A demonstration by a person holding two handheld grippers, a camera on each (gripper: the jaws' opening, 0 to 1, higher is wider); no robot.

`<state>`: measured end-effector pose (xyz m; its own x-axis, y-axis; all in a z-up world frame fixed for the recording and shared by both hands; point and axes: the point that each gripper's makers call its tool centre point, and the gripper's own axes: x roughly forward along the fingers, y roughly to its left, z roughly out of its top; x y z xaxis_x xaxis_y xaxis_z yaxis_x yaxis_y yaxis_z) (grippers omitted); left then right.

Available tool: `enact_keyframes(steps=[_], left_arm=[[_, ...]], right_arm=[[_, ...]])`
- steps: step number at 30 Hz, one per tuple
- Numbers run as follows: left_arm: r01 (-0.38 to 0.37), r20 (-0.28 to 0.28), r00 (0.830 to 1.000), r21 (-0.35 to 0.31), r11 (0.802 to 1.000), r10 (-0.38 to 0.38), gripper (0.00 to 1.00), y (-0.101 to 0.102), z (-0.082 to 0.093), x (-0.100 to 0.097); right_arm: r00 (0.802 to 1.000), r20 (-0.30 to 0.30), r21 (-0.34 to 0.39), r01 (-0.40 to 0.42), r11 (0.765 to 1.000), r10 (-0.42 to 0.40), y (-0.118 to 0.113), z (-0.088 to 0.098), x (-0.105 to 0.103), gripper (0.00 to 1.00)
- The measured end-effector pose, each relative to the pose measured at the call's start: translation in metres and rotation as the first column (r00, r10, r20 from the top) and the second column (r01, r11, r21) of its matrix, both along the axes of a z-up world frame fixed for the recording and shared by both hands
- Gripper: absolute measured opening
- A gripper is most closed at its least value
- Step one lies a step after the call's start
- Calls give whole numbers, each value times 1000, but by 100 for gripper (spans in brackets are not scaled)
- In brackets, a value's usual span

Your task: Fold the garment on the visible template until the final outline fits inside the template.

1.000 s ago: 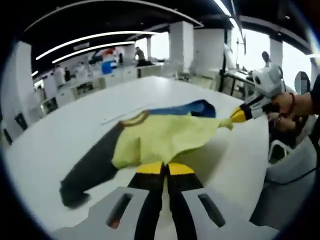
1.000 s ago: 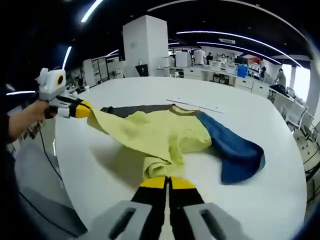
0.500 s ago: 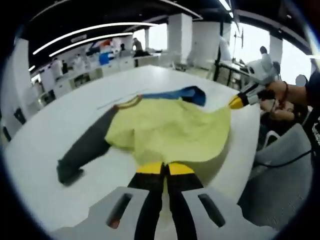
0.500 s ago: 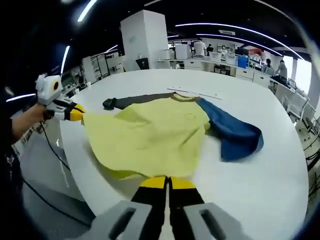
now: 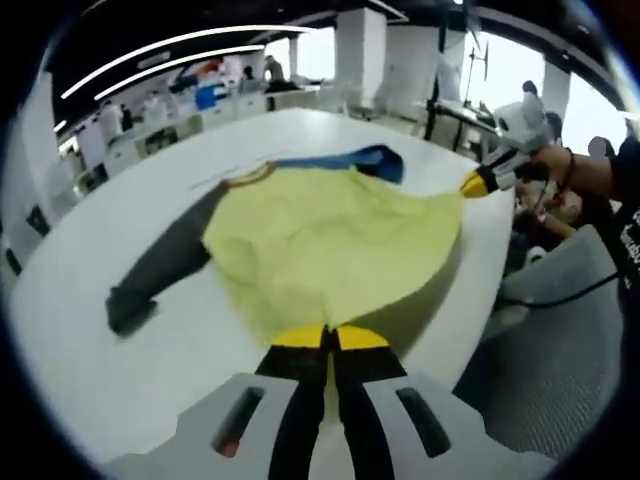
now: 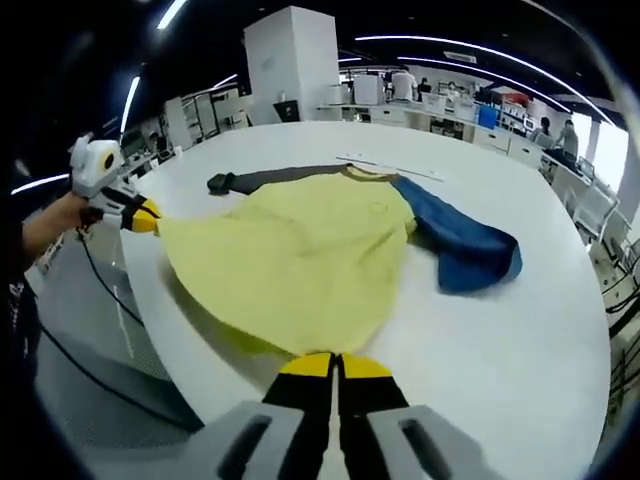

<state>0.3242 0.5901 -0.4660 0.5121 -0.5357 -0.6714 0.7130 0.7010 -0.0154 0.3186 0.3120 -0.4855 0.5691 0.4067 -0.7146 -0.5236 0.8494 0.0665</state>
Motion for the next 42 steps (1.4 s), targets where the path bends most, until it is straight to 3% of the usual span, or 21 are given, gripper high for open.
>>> enact_keyframes(steps=[4,6,14,22,24,26,31,37,41,42], left_arm=[[2,-22,1000,4,1000,-2,0,0,-6,-7],[-3,-29,1000,2,1000,3,0,2,-10,-7],[-19,-59,998,-8,1000,19,0,5,-26,-10],[-33,-91,995,5,999,34,0,7,-35,-18],[-35,-111,993,-42,998,31,2,4,-33,-21],[-77,-151,987,-113,991,59,4,0,-26,-24],[-93,-116,990,-80,992,84,12,12,-23,-17],[-181,-95,980,-67,981,174,20,31,-21,-6],[-240,-100,965,37,970,243,20,49,-34,-6],[-244,-100,964,33,969,247,20,52,-38,-4]], right_arm=[[1000,-17,-18,-2,1000,2,-4,-9,-5,0],[1000,-6,-63,-23,998,23,-6,-12,-7,0],[999,-22,-92,-33,995,31,-9,-30,-4,0],[995,-94,-25,-17,1000,14,-5,-40,-13,3],[995,-100,-11,0,1000,-1,-4,-35,-17,9],[996,-93,-82,-22,996,14,-10,-34,-18,11],[993,-111,-57,44,997,-50,-16,-33,-8,13],[985,-131,-38,105,994,-109,-17,-38,-4,14],[981,-148,-37,124,992,-128,-15,-45,-5,14],[979,-152,-34,130,991,-134,-14,-45,-6,14]])
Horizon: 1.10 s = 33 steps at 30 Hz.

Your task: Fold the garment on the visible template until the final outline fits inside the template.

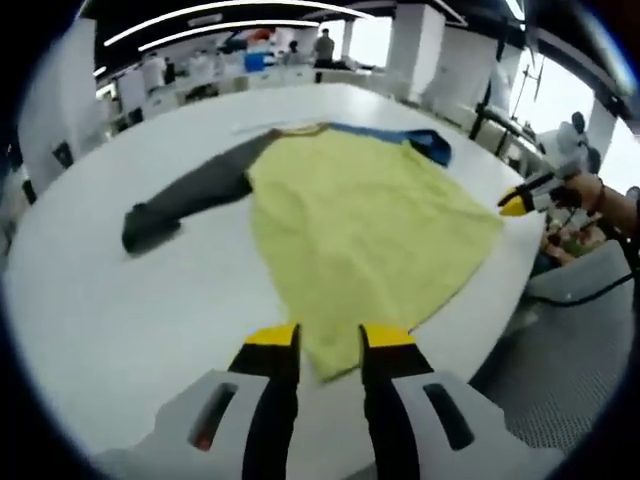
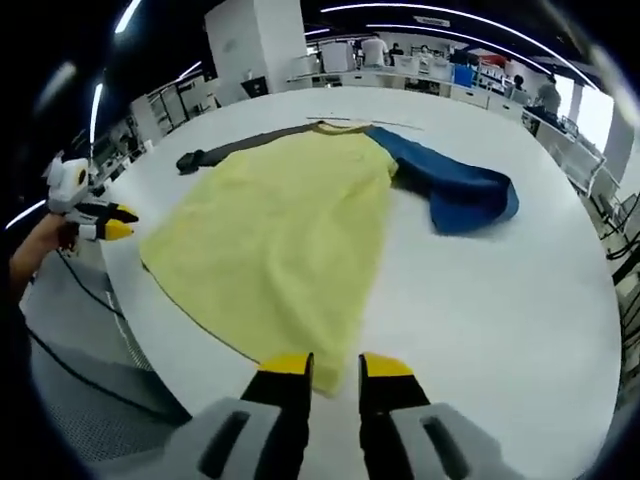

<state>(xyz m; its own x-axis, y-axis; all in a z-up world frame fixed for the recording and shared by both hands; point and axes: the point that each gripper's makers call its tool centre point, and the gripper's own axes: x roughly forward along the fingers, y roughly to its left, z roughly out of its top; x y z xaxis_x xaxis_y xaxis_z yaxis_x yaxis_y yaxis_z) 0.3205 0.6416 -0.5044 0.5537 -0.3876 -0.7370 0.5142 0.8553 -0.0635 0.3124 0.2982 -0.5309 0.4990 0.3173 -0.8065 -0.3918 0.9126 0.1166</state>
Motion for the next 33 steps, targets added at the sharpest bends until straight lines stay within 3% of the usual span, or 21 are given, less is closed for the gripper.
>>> enact_keyframes(steps=[5,15,21,33], left_arm=[[-56,-50,997,-14,998,56,20,5,-13,-3],[-69,-88,994,3,998,69,17,5,-26,-2],[-69,-109,991,34,997,73,14,10,-32,-5],[-77,-140,987,3,997,77,1,3,-37,-10]], right_arm=[[999,-10,8,32,999,-32,2,-3,-2,13],[998,-27,12,65,998,-64,4,-10,-3,12],[993,-40,7,107,994,-107,1,-13,-7,3],[993,-36,21,112,993,-112,1,-15,-6,0]])
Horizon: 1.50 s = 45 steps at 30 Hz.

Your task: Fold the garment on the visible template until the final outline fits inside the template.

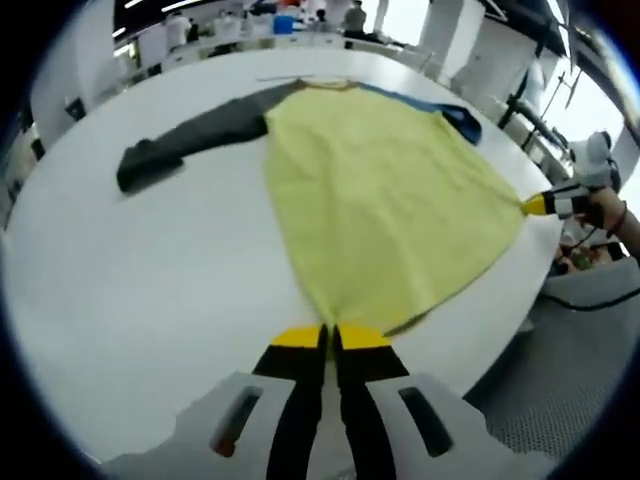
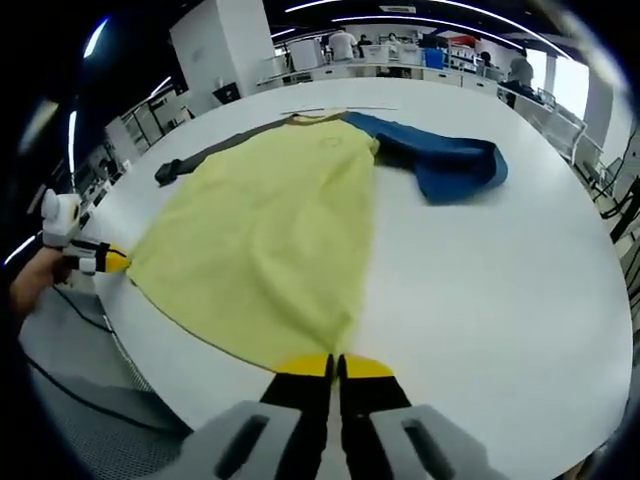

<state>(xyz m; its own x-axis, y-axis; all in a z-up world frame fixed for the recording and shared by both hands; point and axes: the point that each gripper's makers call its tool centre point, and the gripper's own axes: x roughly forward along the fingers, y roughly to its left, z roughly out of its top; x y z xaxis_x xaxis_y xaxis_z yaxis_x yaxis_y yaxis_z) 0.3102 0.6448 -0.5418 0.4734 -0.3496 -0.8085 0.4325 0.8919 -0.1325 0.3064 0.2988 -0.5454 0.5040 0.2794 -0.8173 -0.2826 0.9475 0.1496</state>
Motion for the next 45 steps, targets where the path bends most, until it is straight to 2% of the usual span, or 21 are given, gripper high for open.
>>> enact_keyframes(steps=[4,8,14,24,45], left_arm=[[11,-23,1000,15,1000,-11,0,3,2,-5],[16,-36,999,-3,1000,-16,0,0,3,-13],[38,-42,998,12,999,-37,0,0,4,-20],[45,-60,997,26,999,-43,0,0,3,-30],[27,-73,997,23,999,-25,1,1,-1,-36]], right_arm=[[1000,-6,-26,-24,999,24,-5,1,-6,0],[1000,-15,-19,-25,999,25,-7,1,-13,0],[999,-27,-15,-35,999,35,-8,-1,-22,0],[997,-21,-74,-79,994,77,-6,1,-33,0],[999,-30,-15,-22,1000,21,-10,-1,-38,0]])
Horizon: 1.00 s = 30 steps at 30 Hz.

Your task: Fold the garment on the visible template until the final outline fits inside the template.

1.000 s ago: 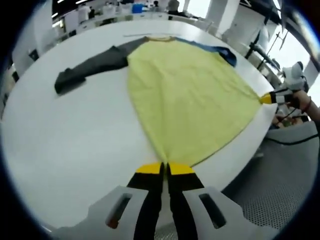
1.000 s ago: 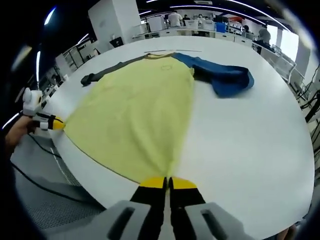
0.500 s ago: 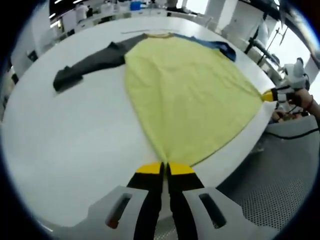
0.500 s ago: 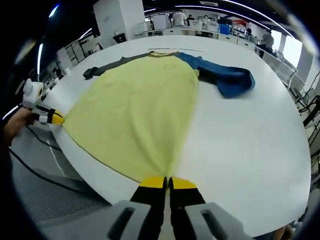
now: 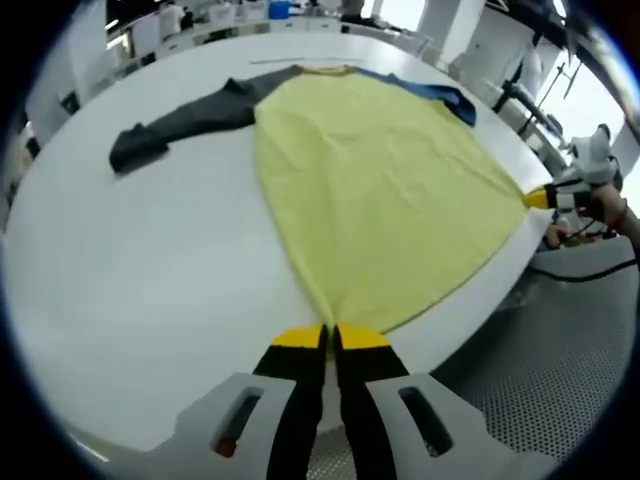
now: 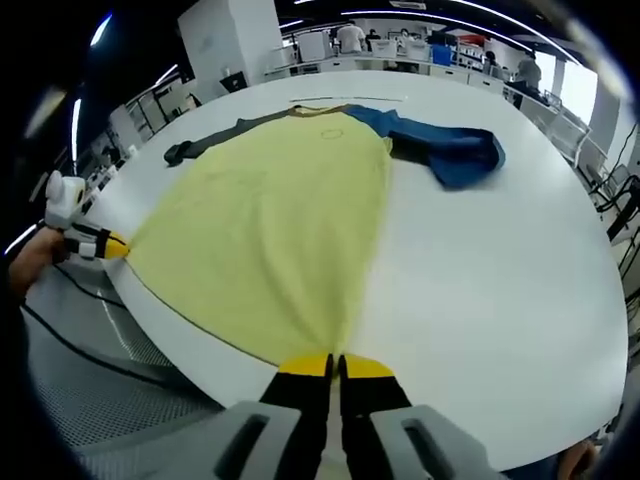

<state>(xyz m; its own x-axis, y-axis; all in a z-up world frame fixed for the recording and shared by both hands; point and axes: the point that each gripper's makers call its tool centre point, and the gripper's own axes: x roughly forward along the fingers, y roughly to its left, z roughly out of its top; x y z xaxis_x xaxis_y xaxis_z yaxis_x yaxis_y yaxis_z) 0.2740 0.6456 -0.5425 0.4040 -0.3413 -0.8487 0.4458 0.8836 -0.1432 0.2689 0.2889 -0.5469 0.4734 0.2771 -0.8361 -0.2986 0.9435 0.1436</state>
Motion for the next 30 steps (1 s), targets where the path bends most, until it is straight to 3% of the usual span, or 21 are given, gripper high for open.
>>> enact_keyframes(steps=[6,9,12,16,19,21,30], left_arm=[[-19,-6,1000,-10,1000,19,3,1,0,0],[-42,1,999,-18,999,42,7,3,0,2],[-51,8,999,-8,999,51,17,6,3,5],[-74,94,993,-33,997,77,28,7,20,16],[-83,126,988,-9,997,83,42,15,28,20],[-84,178,980,-13,996,85,47,17,39,25],[-84,260,960,-86,993,104,67,12,73,38]], right_arm=[[1000,1,-15,-27,1000,27,1,0,0,1],[1000,-1,-12,-25,1000,25,2,0,1,7],[1000,3,-33,-6,999,7,-1,0,3,20],[999,31,-14,34,999,-34,-2,7,8,41],[994,70,39,81,996,-84,-1,16,17,43],[988,98,74,111,991,-118,-6,26,26,45],[971,153,123,165,979,-183,-26,49,64,50]])
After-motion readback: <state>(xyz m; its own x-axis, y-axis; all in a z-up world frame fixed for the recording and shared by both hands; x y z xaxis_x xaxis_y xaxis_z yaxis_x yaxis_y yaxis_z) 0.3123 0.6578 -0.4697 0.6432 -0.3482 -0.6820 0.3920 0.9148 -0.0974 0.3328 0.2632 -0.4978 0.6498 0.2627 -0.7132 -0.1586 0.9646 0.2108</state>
